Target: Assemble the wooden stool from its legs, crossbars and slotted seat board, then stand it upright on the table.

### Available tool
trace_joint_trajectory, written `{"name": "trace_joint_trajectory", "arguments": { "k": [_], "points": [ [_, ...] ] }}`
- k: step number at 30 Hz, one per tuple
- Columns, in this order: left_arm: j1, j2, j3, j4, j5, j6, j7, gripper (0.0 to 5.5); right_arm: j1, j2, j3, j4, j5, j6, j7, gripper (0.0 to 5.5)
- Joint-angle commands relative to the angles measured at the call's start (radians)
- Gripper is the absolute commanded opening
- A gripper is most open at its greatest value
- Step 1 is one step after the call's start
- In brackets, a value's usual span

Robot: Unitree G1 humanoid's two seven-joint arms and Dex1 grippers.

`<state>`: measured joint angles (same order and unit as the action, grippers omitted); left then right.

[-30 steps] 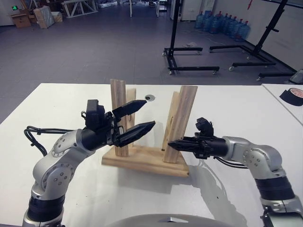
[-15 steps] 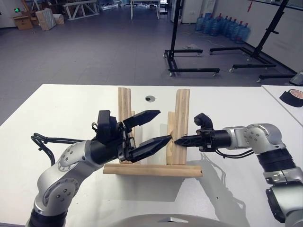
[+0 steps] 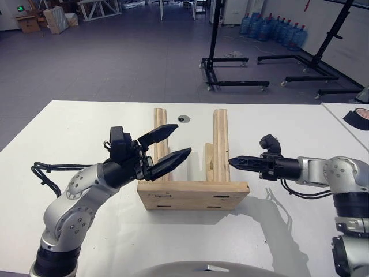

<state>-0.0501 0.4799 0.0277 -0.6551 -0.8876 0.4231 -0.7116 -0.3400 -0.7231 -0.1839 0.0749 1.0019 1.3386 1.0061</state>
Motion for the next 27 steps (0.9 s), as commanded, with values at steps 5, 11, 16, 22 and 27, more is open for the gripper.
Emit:
{"name": "trace_joint_trajectory", "arguments": {
  "k": [5, 11, 16, 22, 27],
  "points": [
    [0.213, 0.42, 0.126, 0.146, 0.238, -0.014, -0.336, 3.7, 0.318, -0.146, 0.002, -0.138, -0.461, -0.784, 0.125, 3.3],
    [0.286, 0.507, 0.103, 0.201, 0.342, -0.087, -0.477, 3.7, 0.445, -0.175, 0.139, -0.154, -0.676, -1.082, 0.195, 3.3],
    [0.206, 0.413, -0.044, 0.307, 0.419, -0.098, -0.459, 3.7, 0.475, -0.105, 0.224, -0.222, -0.687, -1.115, 0.174, 3.3],
    [0.124, 0.3, -0.157, 0.418, 0.509, -0.132, -0.41, 3.7, 0.437, -0.05, 0.279, -0.228, -0.689, -1.113, 0.155, 3.3],
    [0.12, 0.276, -0.185, 0.432, 0.533, -0.152, -0.41, 3.7, 0.42, -0.024, 0.323, -0.199, -0.706, -1.133, 0.161, 3.3]
  ]
}}
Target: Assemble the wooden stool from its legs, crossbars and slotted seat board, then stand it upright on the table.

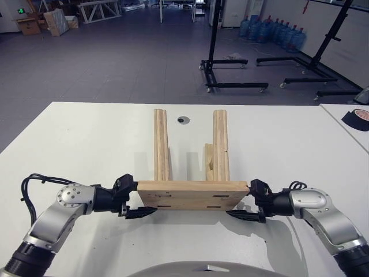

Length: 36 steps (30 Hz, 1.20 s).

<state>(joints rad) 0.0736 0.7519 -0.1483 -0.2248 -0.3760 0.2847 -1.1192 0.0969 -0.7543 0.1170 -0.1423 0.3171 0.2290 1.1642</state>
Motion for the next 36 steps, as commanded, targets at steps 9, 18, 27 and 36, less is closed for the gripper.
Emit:
{"name": "trace_joint_trajectory", "arguments": {
  "k": [9, 18, 27, 36],
  "points": [
    [-0.011, -0.008, -0.025, 0.043, 0.047, -0.059, -0.02, 3.7, -0.051, 0.038, 0.06, 0.079, -0.043, -0.057, 0.007, 3.3],
    [-0.024, -0.016, -0.021, 0.042, 0.062, -0.097, -0.018, 3.7, -0.049, 0.047, 0.048, 0.082, -0.027, -0.053, 0.003, 3.0],
    [-0.03, -0.026, -0.024, 0.094, 0.086, -0.162, -0.032, 2.42, -0.054, 0.067, 0.044, 0.085, -0.01, -0.053, 0.008, 1.68],
    [-0.003, -0.036, 0.022, 0.043, -0.045, -0.123, -0.115, 1.8, -0.036, 0.079, -0.008, 0.046, 0.081, 0.007, 0.058, 1.62]
  ]
}}
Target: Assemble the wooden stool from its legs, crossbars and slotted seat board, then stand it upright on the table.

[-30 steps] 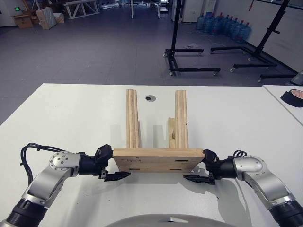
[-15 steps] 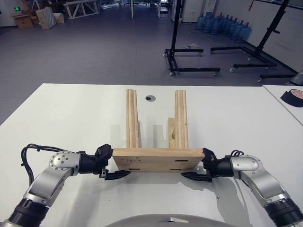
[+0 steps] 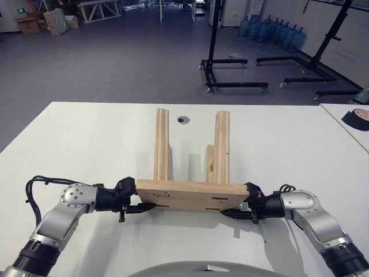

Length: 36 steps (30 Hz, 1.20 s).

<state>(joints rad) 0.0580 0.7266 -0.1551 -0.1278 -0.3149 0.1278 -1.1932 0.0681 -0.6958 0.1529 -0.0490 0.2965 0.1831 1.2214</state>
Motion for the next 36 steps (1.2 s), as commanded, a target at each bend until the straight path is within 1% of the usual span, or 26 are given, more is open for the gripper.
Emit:
{"name": "trace_joint_trajectory", "arguments": {
  "k": [1, 7, 12, 18, 23, 27, 32, 36],
  "points": [
    [0.013, -0.011, 0.037, -0.06, -0.126, 0.044, -0.051, 1.79, -0.014, 0.03, -0.06, -0.059, 0.125, 0.076, -0.008, 1.62],
    [-0.002, -0.02, 0.065, -0.068, -0.197, 0.107, -0.078, 1.77, 0.002, 0.046, -0.095, -0.123, 0.197, 0.162, -0.007, 1.62],
    [-0.021, -0.063, 0.148, -0.136, -0.421, 0.263, -0.075, 1.77, -0.001, 0.067, -0.117, -0.174, 0.248, 0.225, -0.02, 1.62],
    [-0.033, -0.129, 0.212, -0.168, -0.56, 0.369, 0.001, 1.77, -0.008, 0.077, -0.175, -0.252, 0.405, 0.358, -0.033, 1.62],
    [-0.033, -0.172, 0.223, -0.186, -0.603, 0.383, 0.066, 1.77, -0.034, 0.121, -0.264, -0.31, 0.585, 0.507, -0.104, 1.62],
    [-0.043, -0.208, 0.243, -0.197, -0.659, 0.384, 0.134, 1.77, -0.011, 0.127, -0.288, -0.351, 0.64, 0.56, -0.114, 1.62],
    [-0.062, -0.253, 0.267, -0.233, -0.752, 0.398, 0.236, 1.77, -0.017, 0.201, -0.343, -0.389, 0.799, 0.63, -0.231, 1.62],
    [-0.066, -0.293, 0.271, -0.297, -0.833, 0.406, 0.356, 1.77, -0.002, 0.273, -0.369, -0.435, 0.933, 0.653, -0.381, 1.62]
  ]
}}
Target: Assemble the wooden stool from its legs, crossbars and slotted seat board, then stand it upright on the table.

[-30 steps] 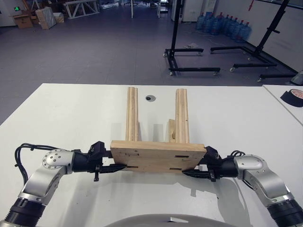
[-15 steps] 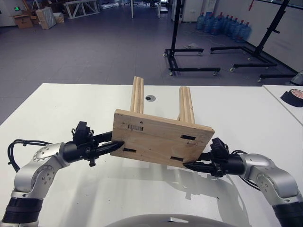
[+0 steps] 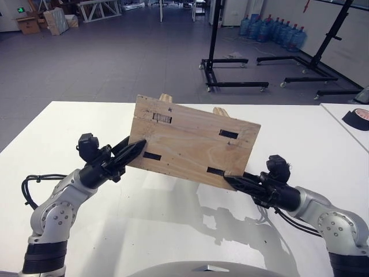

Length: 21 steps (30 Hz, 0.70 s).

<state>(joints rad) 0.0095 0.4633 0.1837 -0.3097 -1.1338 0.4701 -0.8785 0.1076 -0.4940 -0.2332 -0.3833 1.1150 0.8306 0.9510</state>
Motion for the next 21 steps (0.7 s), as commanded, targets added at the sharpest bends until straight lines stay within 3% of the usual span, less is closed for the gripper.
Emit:
{"name": "trace_joint_trajectory", "arguments": {
  "k": [1, 6, 13, 16, 21],
  "points": [
    [-0.023, -0.046, -0.07, -0.125, -0.031, 0.063, 0.082, 1.77, -0.034, 0.086, 0.016, -0.115, 0.147, 0.007, -0.15, 1.62],
    [-0.042, -0.093, -0.079, -0.175, -0.089, 0.054, 0.224, 1.77, -0.039, 0.151, 0.034, -0.159, 0.27, -0.009, -0.319, 1.62],
    [0.009, -0.11, -0.113, -0.256, -0.187, 0.069, 0.362, 1.77, -0.046, 0.317, 0.119, -0.208, 0.359, -0.108, -0.704, 1.62],
    [0.01, -0.119, -0.145, -0.265, -0.236, 0.098, 0.492, 1.77, -0.085, 0.35, 0.134, -0.235, 0.451, -0.168, -0.868, 1.62],
    [-0.013, -0.148, -0.176, -0.313, -0.354, 0.078, 0.77, 1.77, -0.175, 0.4, 0.177, -0.271, 0.433, -0.273, -1.186, 1.62]
  ]
}}
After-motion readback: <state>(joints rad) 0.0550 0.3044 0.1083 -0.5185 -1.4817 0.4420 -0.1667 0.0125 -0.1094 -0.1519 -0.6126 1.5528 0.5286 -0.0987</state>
